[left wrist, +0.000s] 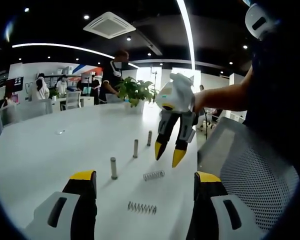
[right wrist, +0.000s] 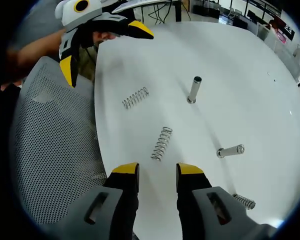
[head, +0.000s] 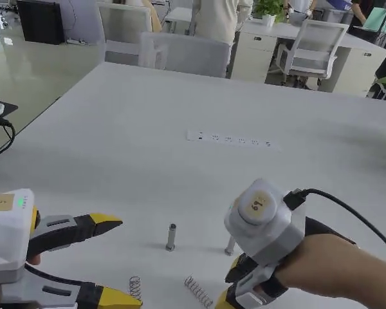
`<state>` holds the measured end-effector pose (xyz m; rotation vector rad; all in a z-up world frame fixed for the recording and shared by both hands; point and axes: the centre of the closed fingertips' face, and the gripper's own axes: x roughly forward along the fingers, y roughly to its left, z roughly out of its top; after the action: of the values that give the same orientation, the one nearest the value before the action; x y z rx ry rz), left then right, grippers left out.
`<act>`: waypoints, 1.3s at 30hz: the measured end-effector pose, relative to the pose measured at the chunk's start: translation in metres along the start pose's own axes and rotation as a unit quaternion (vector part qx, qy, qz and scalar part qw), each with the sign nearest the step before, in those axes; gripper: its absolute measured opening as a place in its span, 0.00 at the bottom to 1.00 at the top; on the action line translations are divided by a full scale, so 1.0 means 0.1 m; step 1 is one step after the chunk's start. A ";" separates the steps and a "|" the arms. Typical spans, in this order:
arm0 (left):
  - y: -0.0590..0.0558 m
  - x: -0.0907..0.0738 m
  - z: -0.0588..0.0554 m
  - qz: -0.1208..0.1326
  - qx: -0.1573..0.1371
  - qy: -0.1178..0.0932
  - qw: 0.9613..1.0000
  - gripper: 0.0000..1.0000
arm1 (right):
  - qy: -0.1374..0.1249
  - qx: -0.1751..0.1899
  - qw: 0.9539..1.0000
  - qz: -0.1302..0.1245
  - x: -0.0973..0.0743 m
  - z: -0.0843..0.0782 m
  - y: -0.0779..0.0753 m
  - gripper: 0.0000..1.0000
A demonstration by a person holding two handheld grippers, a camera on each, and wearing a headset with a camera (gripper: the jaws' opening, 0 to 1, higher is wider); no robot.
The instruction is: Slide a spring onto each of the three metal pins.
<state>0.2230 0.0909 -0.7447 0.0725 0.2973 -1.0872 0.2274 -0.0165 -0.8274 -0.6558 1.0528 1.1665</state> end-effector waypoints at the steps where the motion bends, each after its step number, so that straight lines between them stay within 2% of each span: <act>1: 0.00 0.00 0.00 0.000 0.000 0.000 1.000 0.77 | 0.002 0.000 1.000 0.000 0.01 0.01 0.00 0.27; 13: 0.01 -0.03 -0.04 0.002 -0.002 -0.001 1.000 0.76 | 0.012 0.009 1.000 0.004 0.23 0.06 0.04 0.24; 18: 0.01 -0.04 -0.06 0.004 -0.005 -0.002 1.000 0.75 | 0.007 0.024 1.000 -0.009 0.29 0.08 0.03 0.23; 25: 0.00 -0.03 -0.06 0.003 -0.006 -0.003 1.000 0.74 | 0.016 0.014 0.999 -0.028 0.31 0.05 -0.01 0.18; 30: -0.01 -0.02 -0.06 0.002 -0.007 -0.005 1.000 0.74 | 0.021 0.012 0.999 -0.032 0.30 0.01 -0.03 0.17; 34: -0.03 -0.01 -0.06 0.000 -0.007 -0.004 1.000 0.73 | 0.030 -0.011 0.999 -0.044 0.28 -0.03 -0.10 0.11; 39: -0.02 -0.01 -0.06 -0.001 -0.009 -0.004 1.000 0.73 | 0.021 -0.002 0.999 -0.040 0.28 -0.02 -0.11 0.11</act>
<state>0.2195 0.0917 -0.7502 0.0513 0.2999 -1.0861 0.2380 -0.0099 -0.8551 -0.7224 1.0510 1.0910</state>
